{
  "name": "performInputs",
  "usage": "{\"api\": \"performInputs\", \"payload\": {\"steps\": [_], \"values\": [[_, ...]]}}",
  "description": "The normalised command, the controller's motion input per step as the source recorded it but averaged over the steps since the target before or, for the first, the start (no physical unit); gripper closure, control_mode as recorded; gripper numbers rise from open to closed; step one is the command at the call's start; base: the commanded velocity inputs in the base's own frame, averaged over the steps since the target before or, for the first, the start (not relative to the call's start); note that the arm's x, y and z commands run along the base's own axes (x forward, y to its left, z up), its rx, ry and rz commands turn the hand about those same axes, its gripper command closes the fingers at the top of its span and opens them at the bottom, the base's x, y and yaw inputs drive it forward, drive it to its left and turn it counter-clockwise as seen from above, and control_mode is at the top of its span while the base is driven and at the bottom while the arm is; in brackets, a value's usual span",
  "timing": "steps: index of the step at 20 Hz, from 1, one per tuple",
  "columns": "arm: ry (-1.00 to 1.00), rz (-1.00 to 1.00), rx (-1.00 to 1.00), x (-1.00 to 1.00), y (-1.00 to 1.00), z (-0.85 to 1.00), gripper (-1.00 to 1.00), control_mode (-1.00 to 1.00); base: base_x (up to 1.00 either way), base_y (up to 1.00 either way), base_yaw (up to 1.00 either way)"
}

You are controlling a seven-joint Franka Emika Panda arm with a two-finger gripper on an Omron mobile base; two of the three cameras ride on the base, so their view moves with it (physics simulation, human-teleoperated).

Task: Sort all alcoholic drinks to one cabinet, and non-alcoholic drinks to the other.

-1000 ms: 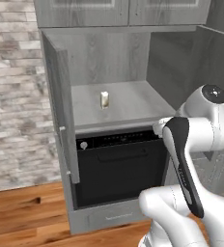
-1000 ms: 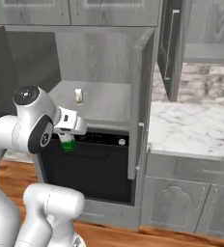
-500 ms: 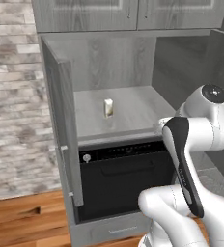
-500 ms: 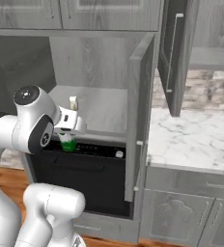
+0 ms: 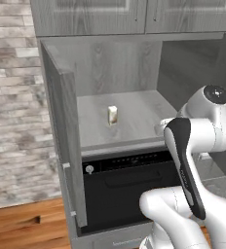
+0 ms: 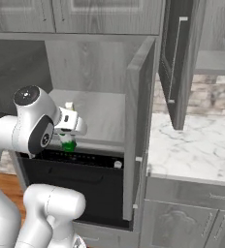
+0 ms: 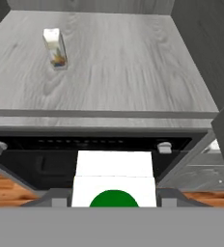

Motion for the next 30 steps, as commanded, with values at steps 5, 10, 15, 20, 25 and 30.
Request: {"api": "performInputs", "payload": {"steps": [5, 10, 15, 20, 25, 30], "values": [[0.00, 0.00, 0.00, 0.00, 0.00, 0.00, 1.00, 1.00, 0.37, 0.09, -0.01], [0.00, 0.00, 0.00, 0.00, 0.00, 0.00, 1.00, 1.00, 0.34, 0.07, -0.01], [0.00, 0.00, 0.00, 0.00, 0.00, 0.00, 1.00, 1.00, 0.30, 0.05, -0.01], [0.00, 0.00, 0.00, 0.00, 0.00, 0.00, 1.00, 1.00, 0.32, 0.04, -0.01], [0.00, 0.00, 0.00, 0.00, 0.00, 0.00, 1.00, 1.00, 0.34, 0.04, -0.01], [0.00, 0.00, 0.00, 0.00, 0.00, 0.00, 1.00, 1.00, 0.32, 0.05, 0.00]]}}
